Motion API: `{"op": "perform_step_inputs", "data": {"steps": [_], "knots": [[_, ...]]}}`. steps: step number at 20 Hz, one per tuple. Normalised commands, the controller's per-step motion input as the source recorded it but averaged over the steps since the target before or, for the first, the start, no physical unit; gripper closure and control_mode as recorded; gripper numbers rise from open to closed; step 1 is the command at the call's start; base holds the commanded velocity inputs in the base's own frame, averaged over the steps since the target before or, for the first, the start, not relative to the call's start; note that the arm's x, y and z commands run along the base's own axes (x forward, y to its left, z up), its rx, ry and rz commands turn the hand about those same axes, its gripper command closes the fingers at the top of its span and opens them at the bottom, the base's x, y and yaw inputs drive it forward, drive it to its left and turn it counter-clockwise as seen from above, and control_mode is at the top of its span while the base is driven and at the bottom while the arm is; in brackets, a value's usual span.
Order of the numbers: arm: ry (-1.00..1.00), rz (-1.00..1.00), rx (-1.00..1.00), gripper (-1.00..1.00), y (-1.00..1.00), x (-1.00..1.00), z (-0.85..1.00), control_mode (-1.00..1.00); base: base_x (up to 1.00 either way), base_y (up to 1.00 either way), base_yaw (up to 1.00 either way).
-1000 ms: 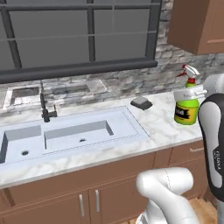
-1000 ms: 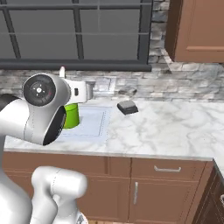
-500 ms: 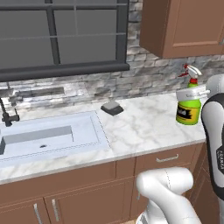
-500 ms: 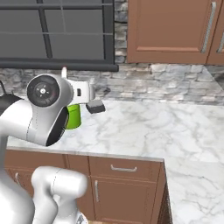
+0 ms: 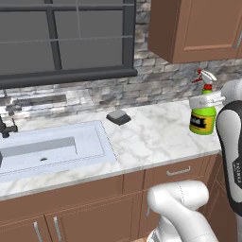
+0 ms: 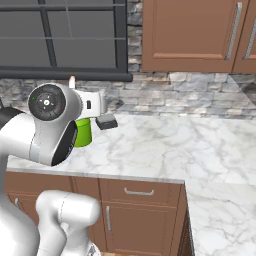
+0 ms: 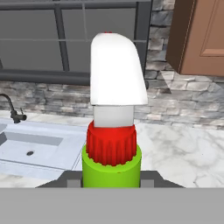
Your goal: Open the cabinet. Pick the spray and place it next to the sink. Then close the cabinet.
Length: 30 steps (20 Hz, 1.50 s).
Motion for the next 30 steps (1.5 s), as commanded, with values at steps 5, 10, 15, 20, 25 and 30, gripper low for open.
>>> {"op": "perform_step_inputs", "data": {"steps": [5, 10, 15, 20, 25, 30], "knots": [[0.00, 0.00, 0.00, 1.00, 0.00, 0.00, 0.00, 1.00, 0.00, 0.00, 0.00], [0.00, 0.00, 0.00, 1.00, 0.00, 0.00, 0.00, 1.00, 0.07, 0.12, -0.02], [0.00, 0.00, 0.00, 1.00, 0.00, 0.00, 0.00, 1.00, 0.51, 0.48, -0.06], [0.00, 0.00, 0.00, 1.00, 0.00, 0.00, 0.00, 1.00, 0.53, 0.54, -0.08], [0.00, 0.00, 0.00, 1.00, 0.00, 0.00, 0.00, 1.00, 0.11, 0.32, -0.05], [0.00, 0.00, 0.00, 1.00, 0.00, 0.00, 0.00, 1.00, 0.00, 0.09, 0.00]]}}
